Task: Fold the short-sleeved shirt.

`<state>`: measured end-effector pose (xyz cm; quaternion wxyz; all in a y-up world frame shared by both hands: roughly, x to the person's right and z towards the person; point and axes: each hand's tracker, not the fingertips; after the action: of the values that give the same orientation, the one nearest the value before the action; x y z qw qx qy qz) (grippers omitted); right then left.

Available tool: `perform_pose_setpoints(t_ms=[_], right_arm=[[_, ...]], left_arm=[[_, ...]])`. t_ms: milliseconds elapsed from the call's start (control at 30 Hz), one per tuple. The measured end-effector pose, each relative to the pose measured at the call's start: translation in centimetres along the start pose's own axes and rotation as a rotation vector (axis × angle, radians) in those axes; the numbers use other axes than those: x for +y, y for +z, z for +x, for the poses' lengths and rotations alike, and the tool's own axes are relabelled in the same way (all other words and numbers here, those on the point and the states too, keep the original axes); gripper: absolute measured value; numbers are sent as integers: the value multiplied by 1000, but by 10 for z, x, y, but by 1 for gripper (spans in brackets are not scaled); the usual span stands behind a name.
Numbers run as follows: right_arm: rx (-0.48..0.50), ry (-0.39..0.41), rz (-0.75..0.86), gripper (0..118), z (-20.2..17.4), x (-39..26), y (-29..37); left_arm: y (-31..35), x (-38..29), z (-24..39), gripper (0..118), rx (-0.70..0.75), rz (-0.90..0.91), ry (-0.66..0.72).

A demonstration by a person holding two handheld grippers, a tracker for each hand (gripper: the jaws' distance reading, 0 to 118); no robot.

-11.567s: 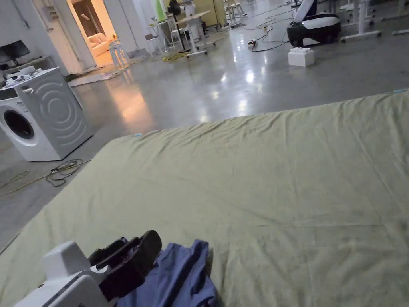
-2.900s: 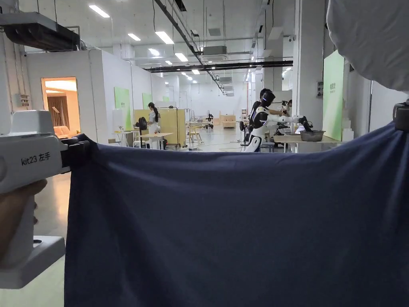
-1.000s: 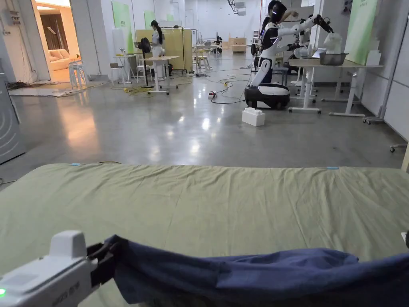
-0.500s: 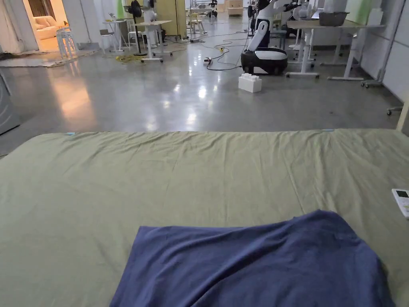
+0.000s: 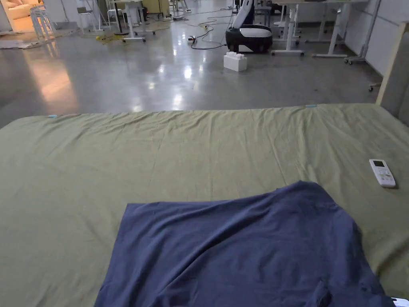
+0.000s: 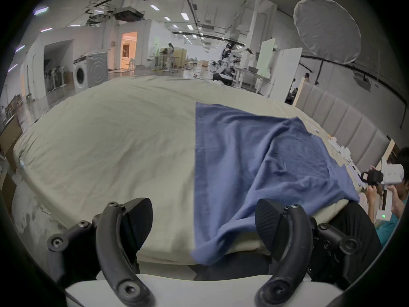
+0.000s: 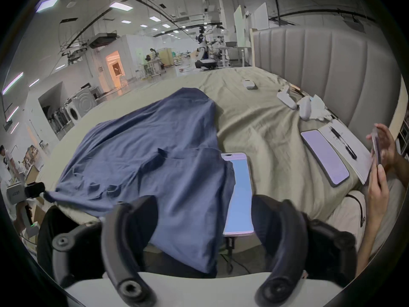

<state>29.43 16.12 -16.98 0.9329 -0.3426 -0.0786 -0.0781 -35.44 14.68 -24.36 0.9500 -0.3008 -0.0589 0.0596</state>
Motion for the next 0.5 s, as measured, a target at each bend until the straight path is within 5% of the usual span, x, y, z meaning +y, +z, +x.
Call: perform_pose_setpoints(t_ms=[267,500], right_arm=[[13,15,274,87,-33,29,73],[68,86,469,88,-90,59,110]], left_arm=[[99,50,52,96,59,370,-168],[123,90,111,96,2,492,-90]])
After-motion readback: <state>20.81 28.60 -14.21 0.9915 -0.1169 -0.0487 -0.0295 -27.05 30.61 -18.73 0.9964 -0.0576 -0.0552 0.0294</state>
